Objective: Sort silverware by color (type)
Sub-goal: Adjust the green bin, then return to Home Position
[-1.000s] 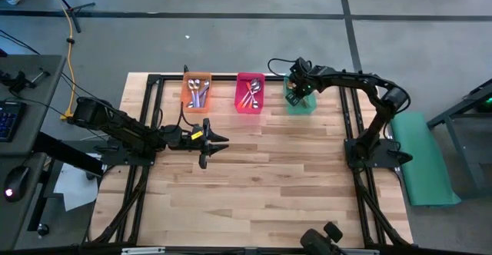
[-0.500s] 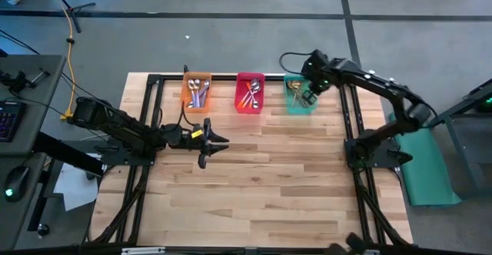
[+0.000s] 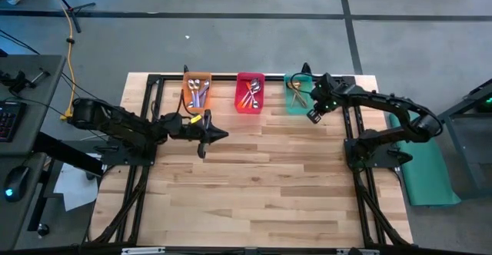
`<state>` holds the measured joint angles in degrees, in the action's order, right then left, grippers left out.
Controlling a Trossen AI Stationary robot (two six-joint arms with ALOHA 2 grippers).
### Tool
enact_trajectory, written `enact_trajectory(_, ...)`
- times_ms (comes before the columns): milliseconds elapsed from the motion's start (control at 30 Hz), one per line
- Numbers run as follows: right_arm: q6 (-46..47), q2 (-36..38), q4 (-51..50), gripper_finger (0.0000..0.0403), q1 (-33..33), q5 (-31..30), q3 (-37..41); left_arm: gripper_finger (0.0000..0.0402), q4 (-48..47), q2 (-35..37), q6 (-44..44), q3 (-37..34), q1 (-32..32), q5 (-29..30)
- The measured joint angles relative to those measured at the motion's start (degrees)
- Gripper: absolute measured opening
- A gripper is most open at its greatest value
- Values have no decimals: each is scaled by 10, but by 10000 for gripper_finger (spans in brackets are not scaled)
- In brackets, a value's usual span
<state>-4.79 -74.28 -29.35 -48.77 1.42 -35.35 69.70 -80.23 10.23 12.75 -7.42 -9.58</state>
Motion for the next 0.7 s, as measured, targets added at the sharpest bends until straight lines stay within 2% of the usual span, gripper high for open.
enact_trajectory(200,1,0,73,0,0,60,16,1,-1,0,14,0,-41,-24)
enact_trajectory(367,-16,17,69,0,-4,59,16,1,-1,0,16,0,-74,-64)
enact_trajectory(533,-30,82,53,0,-15,51,16,0,-14,19,15,0,-114,-125)
enact_trajectory(700,-32,171,66,0,1,51,16,0,-89,78,-12,0,-154,-154)
